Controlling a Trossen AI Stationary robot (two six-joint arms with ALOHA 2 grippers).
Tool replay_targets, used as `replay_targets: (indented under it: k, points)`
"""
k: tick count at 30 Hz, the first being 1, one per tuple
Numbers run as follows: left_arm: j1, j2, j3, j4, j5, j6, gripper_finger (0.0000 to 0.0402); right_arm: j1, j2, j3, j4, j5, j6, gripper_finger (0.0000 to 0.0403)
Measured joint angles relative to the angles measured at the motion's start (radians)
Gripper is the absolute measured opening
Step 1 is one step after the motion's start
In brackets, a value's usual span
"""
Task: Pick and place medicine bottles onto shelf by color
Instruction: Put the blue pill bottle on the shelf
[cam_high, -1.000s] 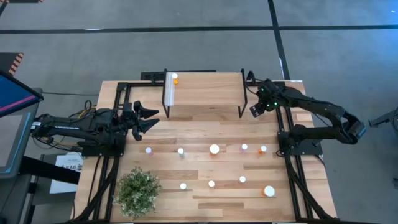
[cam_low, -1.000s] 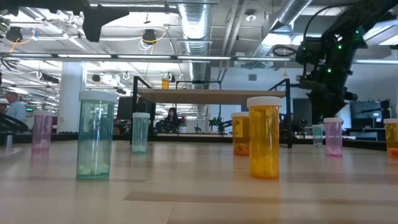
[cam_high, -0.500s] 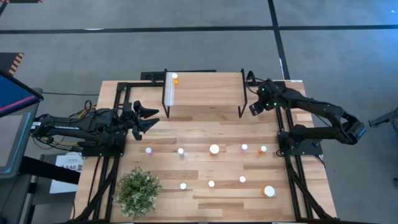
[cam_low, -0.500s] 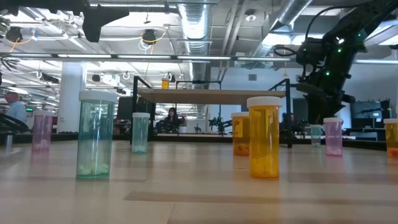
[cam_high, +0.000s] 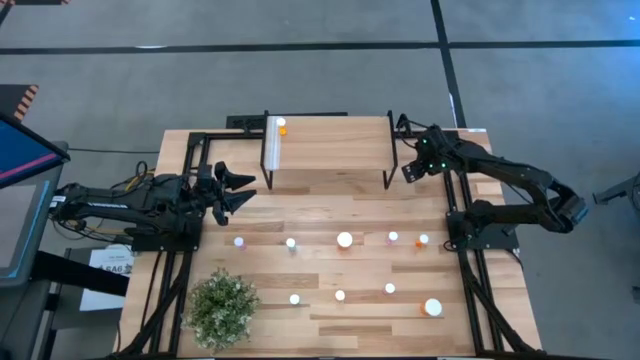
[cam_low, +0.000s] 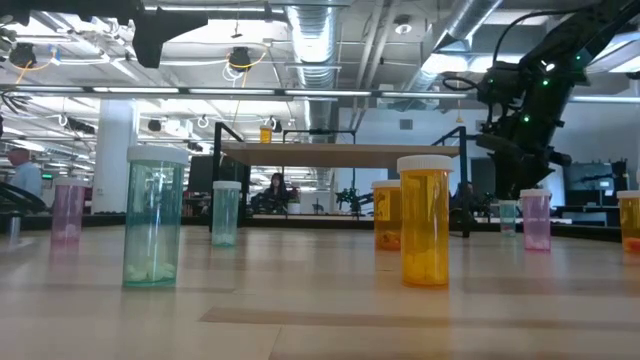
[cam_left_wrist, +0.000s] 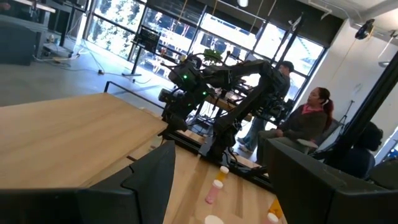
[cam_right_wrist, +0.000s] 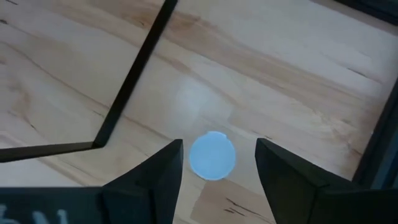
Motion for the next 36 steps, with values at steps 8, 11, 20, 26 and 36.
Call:
replay_targets:
  k: [8,11,20,26,36]
  points:
    - [0.000,0.000,0.000,0.000,0.000,0.000,0.0233,0.023,0.066,0.000,0.030,0.000,-0.010,0.0225]
    - [0.000,0.000,0.000,0.000,0.000,0.000,0.0233,0.023,0.089,0.000,0.045,0.000,-0.010,0.0220]
    - [0.000,0.000,0.000,0.000,0.000,0.000,0.0233,0.023,0.107,0.001,0.042,0.000,-0.018,0.0176]
    - [0.000,0.000,0.000,0.000,0.000,0.000,0.0233,0.023,0.106,0.001,0.039,0.001,-0.021,0.0139]
    - [0.000,0.000,0.000,0.000,0.000,0.000,0.0233,0.022,0.059,0.003,0.002,0.002,-0.021,0.0140]
